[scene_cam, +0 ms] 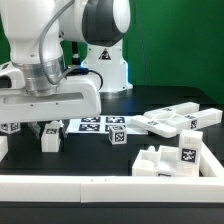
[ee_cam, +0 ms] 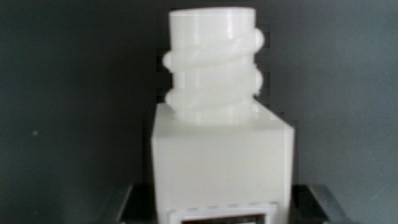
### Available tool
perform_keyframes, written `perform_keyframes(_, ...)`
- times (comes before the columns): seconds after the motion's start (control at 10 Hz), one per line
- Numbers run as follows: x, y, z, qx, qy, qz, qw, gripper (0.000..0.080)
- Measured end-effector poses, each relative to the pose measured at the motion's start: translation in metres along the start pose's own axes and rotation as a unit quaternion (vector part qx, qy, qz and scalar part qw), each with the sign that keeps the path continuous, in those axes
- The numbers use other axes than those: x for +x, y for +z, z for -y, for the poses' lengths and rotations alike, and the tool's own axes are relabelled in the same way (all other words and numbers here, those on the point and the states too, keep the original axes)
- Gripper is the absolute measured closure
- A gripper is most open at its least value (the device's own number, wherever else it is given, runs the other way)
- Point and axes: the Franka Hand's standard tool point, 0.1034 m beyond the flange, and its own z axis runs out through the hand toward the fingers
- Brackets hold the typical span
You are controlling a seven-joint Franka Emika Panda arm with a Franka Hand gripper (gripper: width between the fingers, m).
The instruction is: Assemble chair
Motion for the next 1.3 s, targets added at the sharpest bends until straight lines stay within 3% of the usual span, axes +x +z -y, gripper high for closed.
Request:
perform_keyframes(0.1, -0.001, 0.000, 0.001, 0.001, 0.000, 0.003, 1.000, 0.0509)
perform_keyframes(0.3, -0.003, 0.001, 0.001, 0.006, 0.000, 0.011, 1.000, 0.0193)
perform_keyframes(0.4, -0.001, -0.004, 0.002, 0.008, -0.001, 0.027, 1.000, 0.0163)
perform_keyframes(0.6, 0.004, -0.021, 0.003, 0.011, 0.003, 0.129, 0.992, 0.0152)
perform_keyframes(0.7, 0.010, -0.020, 0.002, 0.017, 0.016, 0.158, 0.987, 0.0151)
perform_keyframes(1.0, 0.004, -0.016, 0.007, 0.034, 0.010, 0.249, 0.968, 0.0151)
perform_keyframes(1.1, 0.013, -0.018, -0.001, 0.027, 0.004, 0.292, 0.956, 0.0151)
perform_keyframes(1.2, 0.018, -0.021, -0.001, 0.009, 0.013, 0.338, 0.941, 0.0151)
perform_keyframes(1.3, 0.025, -0.018, 0.002, -0.001, 0.015, 0.367, 0.930, 0.0151)
